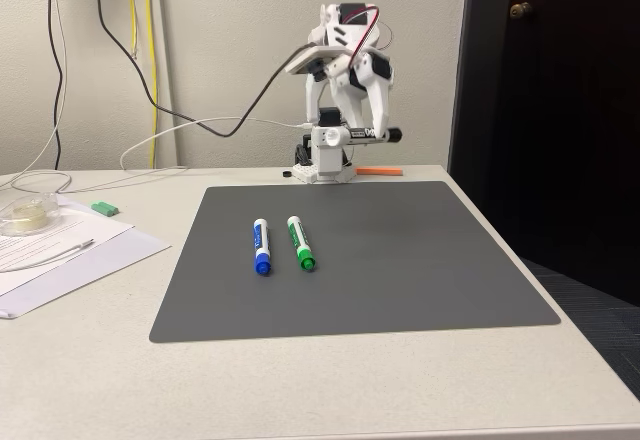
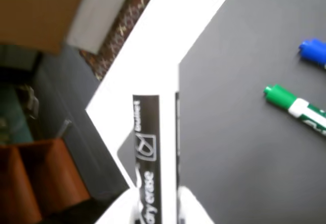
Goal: Pick up the black marker.
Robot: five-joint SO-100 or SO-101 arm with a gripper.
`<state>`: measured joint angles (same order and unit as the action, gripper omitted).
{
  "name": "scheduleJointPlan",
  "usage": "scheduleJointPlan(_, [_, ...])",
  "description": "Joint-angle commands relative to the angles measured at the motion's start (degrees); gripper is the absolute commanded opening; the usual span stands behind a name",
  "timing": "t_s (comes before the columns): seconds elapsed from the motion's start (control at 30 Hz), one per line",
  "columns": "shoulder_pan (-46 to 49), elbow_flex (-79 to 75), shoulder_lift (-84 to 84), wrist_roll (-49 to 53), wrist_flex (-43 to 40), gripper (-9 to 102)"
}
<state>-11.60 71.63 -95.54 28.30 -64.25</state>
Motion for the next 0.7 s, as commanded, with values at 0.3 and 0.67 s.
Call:
scheduleJointPlan(0.3, [0.7, -3.52, -2.55, -0.26, -1.85, 0])
scheduleJointPlan(0.67, [0.7, -3.43, -2.29, -0.53, -1.93, 0])
